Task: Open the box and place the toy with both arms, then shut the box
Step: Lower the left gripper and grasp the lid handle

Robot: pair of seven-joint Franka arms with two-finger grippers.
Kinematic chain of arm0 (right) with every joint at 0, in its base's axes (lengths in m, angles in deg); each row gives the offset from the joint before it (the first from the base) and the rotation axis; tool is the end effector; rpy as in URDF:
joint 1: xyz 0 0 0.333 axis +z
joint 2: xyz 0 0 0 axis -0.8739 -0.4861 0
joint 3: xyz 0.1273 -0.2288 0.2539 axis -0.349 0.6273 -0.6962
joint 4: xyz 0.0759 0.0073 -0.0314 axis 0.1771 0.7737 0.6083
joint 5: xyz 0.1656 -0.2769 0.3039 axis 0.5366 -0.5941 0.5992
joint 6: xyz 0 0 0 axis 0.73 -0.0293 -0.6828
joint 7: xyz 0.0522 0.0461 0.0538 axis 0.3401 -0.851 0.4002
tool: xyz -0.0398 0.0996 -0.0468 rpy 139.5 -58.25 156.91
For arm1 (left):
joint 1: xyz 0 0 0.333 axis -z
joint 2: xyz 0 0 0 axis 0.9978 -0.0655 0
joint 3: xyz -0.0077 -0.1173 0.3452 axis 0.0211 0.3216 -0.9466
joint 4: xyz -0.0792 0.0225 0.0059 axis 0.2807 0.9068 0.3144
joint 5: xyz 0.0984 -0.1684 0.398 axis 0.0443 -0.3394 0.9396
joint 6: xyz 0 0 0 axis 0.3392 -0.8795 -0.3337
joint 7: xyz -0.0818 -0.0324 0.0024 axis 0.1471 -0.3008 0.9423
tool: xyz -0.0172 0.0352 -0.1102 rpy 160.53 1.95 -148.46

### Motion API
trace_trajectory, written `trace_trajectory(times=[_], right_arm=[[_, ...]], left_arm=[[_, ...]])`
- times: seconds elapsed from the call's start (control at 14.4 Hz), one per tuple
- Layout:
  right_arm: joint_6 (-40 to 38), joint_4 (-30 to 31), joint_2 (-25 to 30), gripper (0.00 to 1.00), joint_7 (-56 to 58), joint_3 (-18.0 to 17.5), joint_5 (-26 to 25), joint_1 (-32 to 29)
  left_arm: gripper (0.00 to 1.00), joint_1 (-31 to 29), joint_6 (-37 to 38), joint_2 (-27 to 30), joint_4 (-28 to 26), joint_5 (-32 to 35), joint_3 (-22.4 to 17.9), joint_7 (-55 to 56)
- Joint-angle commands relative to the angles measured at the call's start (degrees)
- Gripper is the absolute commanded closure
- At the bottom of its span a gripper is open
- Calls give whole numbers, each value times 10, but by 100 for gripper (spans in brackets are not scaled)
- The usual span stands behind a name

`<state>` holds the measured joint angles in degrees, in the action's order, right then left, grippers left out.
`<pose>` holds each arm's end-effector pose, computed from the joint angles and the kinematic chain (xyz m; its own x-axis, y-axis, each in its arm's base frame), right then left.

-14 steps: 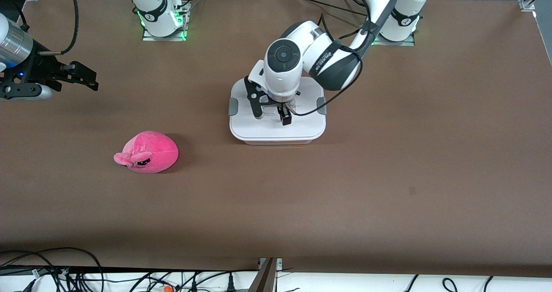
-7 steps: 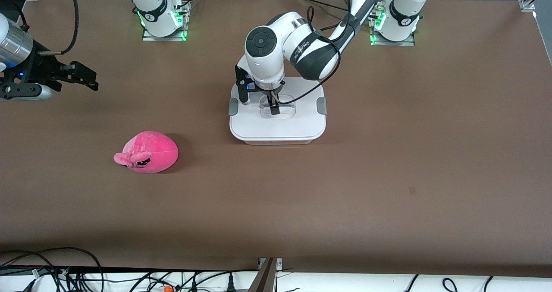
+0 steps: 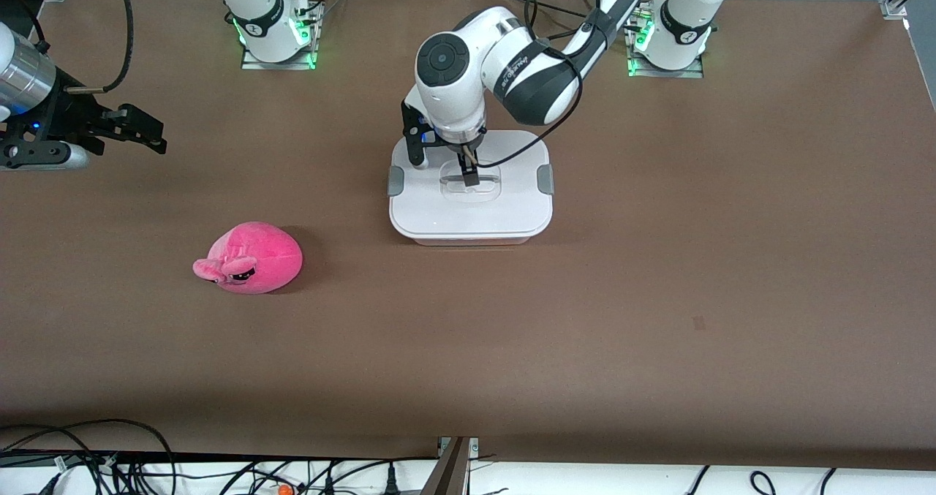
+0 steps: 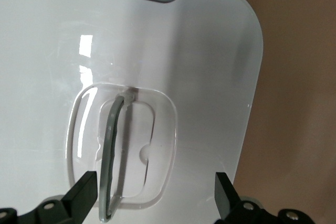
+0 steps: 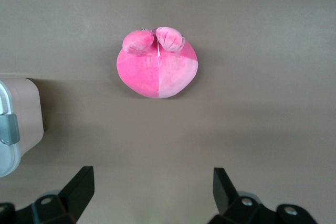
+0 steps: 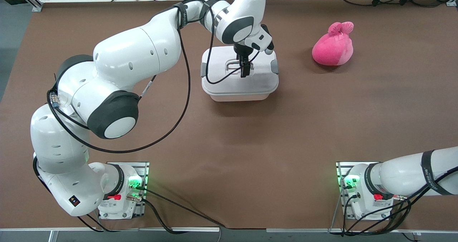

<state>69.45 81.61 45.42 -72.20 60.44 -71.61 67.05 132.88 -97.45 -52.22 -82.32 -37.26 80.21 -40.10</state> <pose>0.6064 0.0393 0.6250 0.9983 0.0256 -0.0524 0.0254 -0.9997 -0.0046 0.5071 -0.5865 0.3789 0.1932 -0.9761 -0.0992 -0.9729 -0.2037 0.1094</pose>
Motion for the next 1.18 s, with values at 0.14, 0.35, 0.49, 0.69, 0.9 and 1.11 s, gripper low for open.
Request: trace_trajectory(times=[0.14, 0.35, 0.49, 0.69, 0.9, 1.11], right_arm=[[-4, -13, -4, 0, -1, -2, -8, 0], [-4, -13, -5, 0, -1, -2, -8, 0], [-3, -13, -5, 0, -1, -2, -8, 0], [-2, -13, -5, 0, -1, -2, -8, 0], [-2, -13, -5, 0, -1, -2, -8, 0], [-2, -13, -5, 0, -1, -2, -8, 0]], left_arm=[[5, 14, -1, 18, -24, 19, -3, 29], [2, 14, -3, 17, -17, 40, -4, 28], [0, 11, -6, 17, -15, 43, -8, 21], [0, -2, -35, 13, -16, 44, -9, 19], [2, 2, -55, -1, -19, 45, -9, 19], [26, 3, -62, -5, -20, 54, -9, 14]])
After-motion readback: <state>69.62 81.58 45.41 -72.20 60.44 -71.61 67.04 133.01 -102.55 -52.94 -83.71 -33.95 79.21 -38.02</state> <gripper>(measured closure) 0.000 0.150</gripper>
